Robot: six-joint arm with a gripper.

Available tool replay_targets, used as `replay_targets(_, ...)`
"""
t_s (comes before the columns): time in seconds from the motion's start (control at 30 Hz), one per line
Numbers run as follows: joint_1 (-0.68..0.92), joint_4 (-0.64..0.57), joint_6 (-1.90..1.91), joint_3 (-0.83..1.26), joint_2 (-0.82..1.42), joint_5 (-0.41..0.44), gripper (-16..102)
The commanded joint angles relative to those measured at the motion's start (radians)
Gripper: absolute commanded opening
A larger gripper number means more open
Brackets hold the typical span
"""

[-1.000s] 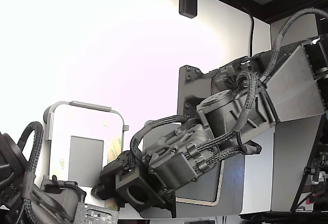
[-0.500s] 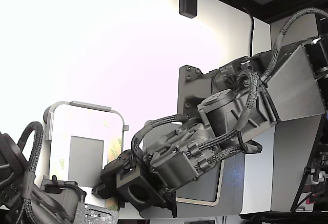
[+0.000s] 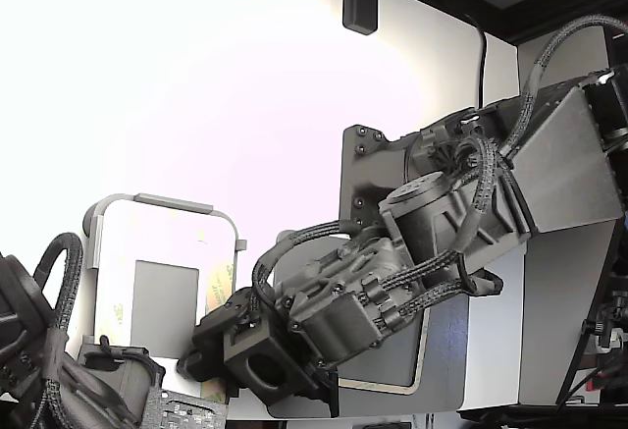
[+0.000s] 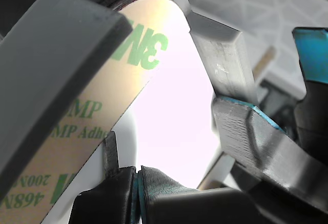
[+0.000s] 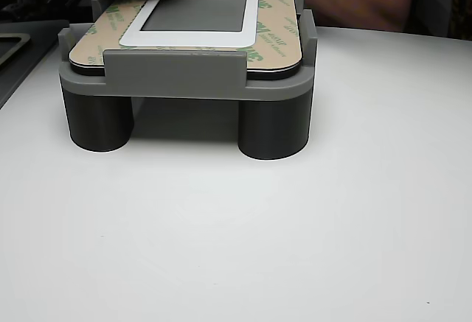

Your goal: Peel off protective film from adhesive tape.

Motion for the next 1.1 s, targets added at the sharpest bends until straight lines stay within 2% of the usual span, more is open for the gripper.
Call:
replay_targets(0.0,-0.003,0.002,0.002,-0.023,0.031,0.0,-10)
replay_targets(1.07,0.012,0.006,0.023,-0.028,0.032,0.005,-10)
